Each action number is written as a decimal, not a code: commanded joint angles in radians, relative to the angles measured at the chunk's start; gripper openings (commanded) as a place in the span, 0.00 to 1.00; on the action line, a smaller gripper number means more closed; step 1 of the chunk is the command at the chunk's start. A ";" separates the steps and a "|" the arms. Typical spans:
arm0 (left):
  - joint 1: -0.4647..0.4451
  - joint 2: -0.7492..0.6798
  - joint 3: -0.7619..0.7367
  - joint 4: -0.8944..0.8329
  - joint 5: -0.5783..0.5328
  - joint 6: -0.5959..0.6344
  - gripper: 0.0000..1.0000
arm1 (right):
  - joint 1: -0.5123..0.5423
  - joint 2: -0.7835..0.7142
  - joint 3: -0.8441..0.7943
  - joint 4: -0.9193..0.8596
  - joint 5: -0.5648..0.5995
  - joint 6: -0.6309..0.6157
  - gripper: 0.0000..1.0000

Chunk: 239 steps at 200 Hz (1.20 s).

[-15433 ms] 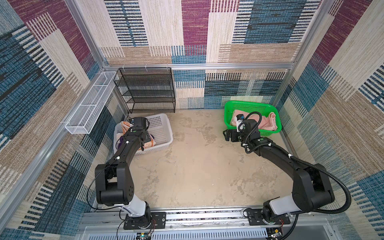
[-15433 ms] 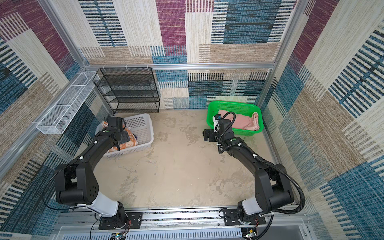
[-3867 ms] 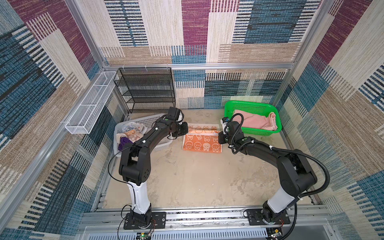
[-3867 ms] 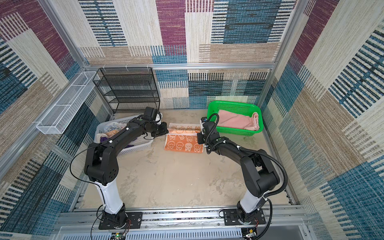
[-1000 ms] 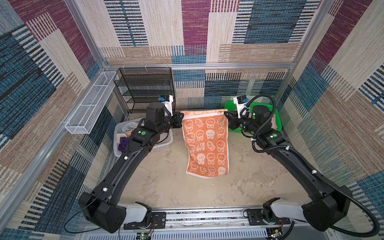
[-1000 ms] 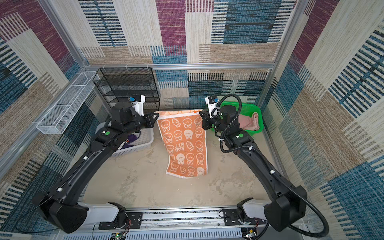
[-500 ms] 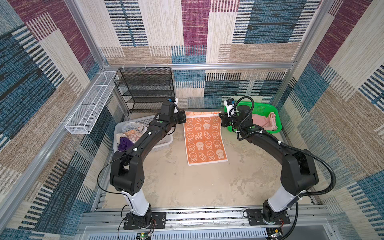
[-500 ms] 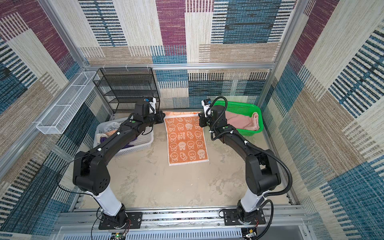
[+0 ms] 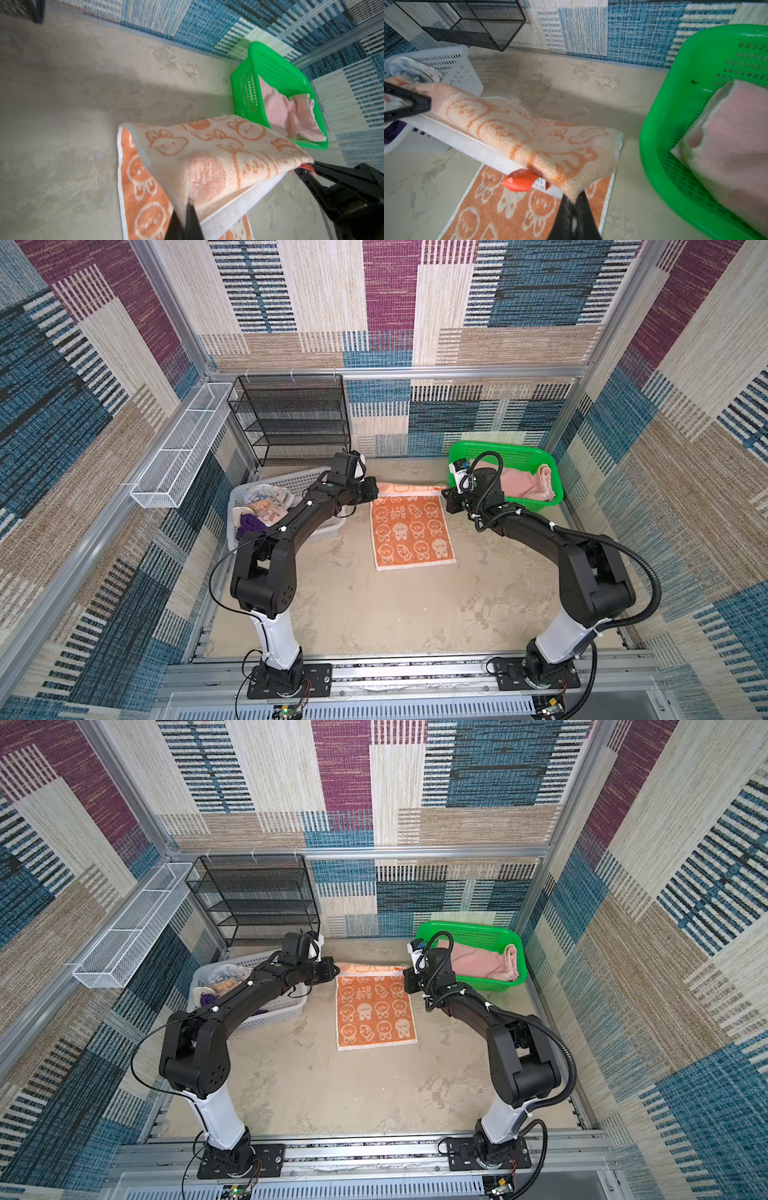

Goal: Fold and stack the towels

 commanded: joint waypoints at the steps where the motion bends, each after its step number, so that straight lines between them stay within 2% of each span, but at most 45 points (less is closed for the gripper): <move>1: -0.004 -0.037 -0.049 -0.116 0.008 -0.030 0.00 | -0.012 -0.054 -0.052 -0.062 0.077 0.030 0.00; 70: -0.075 -0.168 -0.250 -0.125 0.003 -0.069 0.00 | -0.011 -0.211 -0.276 -0.100 -0.026 0.135 0.00; 147: -0.117 -0.190 -0.398 -0.087 -0.074 -0.097 0.00 | -0.009 -0.374 -0.505 -0.066 -0.147 0.242 0.00; 239: -0.141 -0.168 -0.545 0.089 -0.090 -0.124 0.00 | -0.008 -0.329 -0.627 -0.033 -0.174 0.310 0.00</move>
